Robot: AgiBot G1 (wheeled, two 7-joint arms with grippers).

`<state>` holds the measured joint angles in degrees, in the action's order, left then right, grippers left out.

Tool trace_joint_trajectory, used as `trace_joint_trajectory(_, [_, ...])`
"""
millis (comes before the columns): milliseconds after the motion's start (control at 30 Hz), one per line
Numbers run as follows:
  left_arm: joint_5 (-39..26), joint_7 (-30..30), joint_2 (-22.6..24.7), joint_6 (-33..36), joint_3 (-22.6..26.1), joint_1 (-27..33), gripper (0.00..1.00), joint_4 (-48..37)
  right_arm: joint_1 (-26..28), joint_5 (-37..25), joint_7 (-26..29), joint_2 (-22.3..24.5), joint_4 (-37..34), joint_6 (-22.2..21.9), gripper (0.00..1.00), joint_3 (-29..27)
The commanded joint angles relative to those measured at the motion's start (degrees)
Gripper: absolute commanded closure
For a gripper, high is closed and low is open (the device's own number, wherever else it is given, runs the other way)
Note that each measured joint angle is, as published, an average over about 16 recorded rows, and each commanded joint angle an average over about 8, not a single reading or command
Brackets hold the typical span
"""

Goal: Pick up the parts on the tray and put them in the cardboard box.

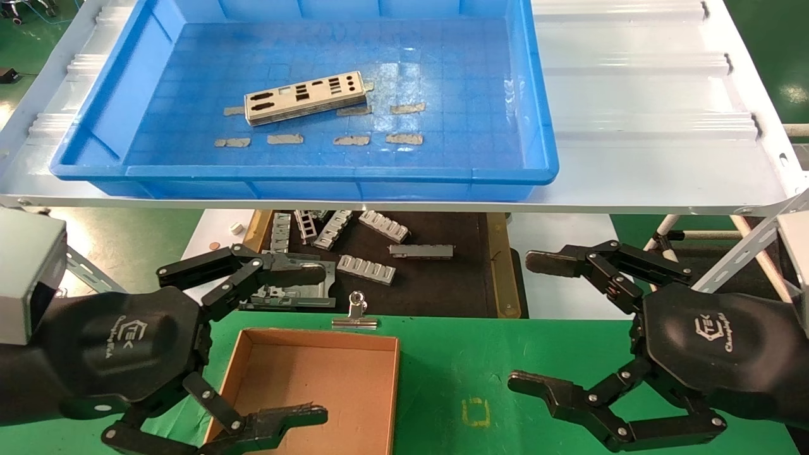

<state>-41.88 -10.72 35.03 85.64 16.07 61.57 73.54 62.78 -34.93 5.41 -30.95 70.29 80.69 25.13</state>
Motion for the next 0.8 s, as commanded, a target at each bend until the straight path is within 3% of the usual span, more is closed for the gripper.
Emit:
trace_joint_trajectory(33, [0.00,0.00,0.00,0.00,0.00,0.00,0.00,0.00,0.00,0.00,0.00,0.00,0.00,0.00,0.00,0.00])
trace_joint_trajectory(467, [-0.57,0.61,0.27,0.56,0.18,0.93,0.00,-1.16,0.00,0.00,0.00,0.00,0.00,0.00,0.00,0.00])
trace_joint_trajectory(800, [-3.35,3.03,5.03,0.50,1.30,8.57,0.00,-11.32,0.00,0.00,0.00,0.00,0.00,0.00,0.00,0.00])
